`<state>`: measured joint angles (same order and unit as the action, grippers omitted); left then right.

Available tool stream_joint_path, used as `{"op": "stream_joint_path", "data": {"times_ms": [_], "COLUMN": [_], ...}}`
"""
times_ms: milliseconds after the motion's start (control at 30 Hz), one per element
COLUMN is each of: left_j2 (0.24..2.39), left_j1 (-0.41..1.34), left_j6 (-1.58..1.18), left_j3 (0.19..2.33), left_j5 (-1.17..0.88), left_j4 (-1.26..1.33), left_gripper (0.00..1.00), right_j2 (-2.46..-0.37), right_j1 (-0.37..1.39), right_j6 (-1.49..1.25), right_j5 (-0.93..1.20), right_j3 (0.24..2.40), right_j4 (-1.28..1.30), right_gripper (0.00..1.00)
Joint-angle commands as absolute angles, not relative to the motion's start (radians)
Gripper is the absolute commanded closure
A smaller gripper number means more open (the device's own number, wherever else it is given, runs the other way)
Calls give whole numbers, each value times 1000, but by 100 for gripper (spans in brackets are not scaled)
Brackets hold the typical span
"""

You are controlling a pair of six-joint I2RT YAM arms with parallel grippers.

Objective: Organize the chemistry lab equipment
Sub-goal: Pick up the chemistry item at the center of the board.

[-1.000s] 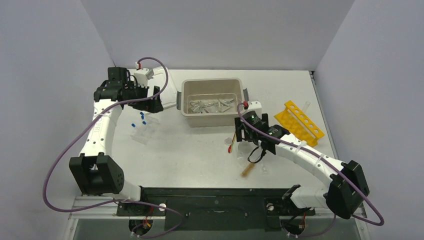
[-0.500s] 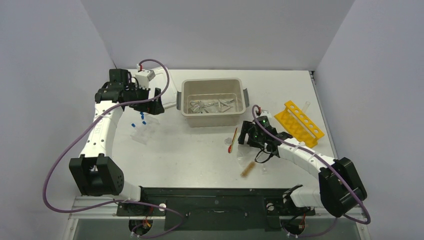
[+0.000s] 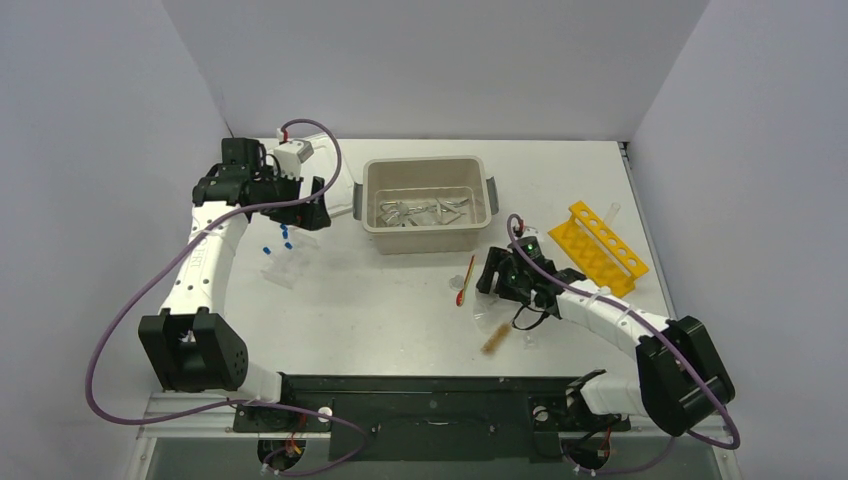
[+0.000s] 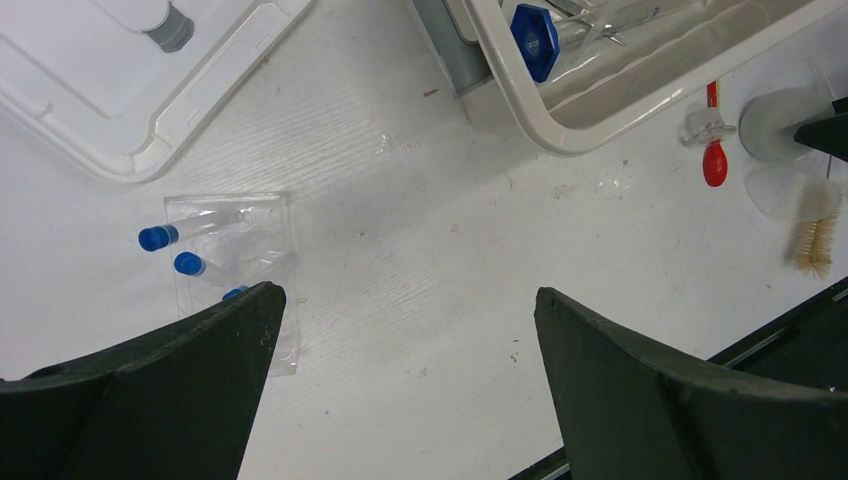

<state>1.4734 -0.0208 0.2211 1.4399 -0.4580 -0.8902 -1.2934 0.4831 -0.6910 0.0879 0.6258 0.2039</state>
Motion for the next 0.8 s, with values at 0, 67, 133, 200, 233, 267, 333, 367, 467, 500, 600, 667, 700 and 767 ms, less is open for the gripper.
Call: {"op": "stream_joint_path", "data": {"times_ms": [0, 67, 133, 200, 233, 267, 333, 367, 467, 500, 600, 667, 700, 767], "left_j2": [1442, 1441, 1442, 1441, 1442, 1442, 1443, 1443, 1443, 1442, 1438, 1434, 1434, 1432], "left_j1": [-12, -8, -8, -9, -9, -9, -9, -9, -9, -9, -8, -8, -9, -9], "left_j6": [229, 229, 229, 232, 233, 234, 235, 235, 233, 234, 238, 242, 245, 249], "left_j3": [1439, 1439, 1439, 1439, 1439, 1439, 1438, 1438, 1435, 1435, 1435, 1434, 1432, 1431], "left_j5": [-457, -456, -451, -446, -444, -440, -438, -437, -435, -432, -424, -417, -415, -412], "left_j4": [-868, -869, -870, -871, -871, -871, -871, -871, -870, -871, -871, -871, -872, -874], "left_gripper": [3, 3, 3, 3, 3, 3, 3, 3, 3, 3, 4, 4, 3, 3], "right_j2": [-1256, -1244, -1220, -1201, -1197, -1193, -1198, -1204, -1247, -1255, -1293, -1303, -1305, -1305], "right_j1": [512, 529, 556, 577, 583, 595, 606, 611, 612, 612, 612, 612, 613, 614], "right_j6": [-663, -658, -653, -657, -659, -664, -669, -671, -674, -674, -677, -679, -681, -682], "right_j5": [-46, -109, -152, -159, -150, -143, -121, -115, -100, -94, -91, -90, -94, -109], "right_j3": [663, 671, 680, 692, 695, 699, 706, 710, 725, 727, 740, 740, 739, 736], "right_j4": [269, 302, 319, 320, 315, 310, 289, 289, 281, 279, 285, 286, 286, 293], "right_gripper": [32, 32, 32, 33, 34, 36, 40, 42, 49, 50, 51, 52, 52, 52]}}
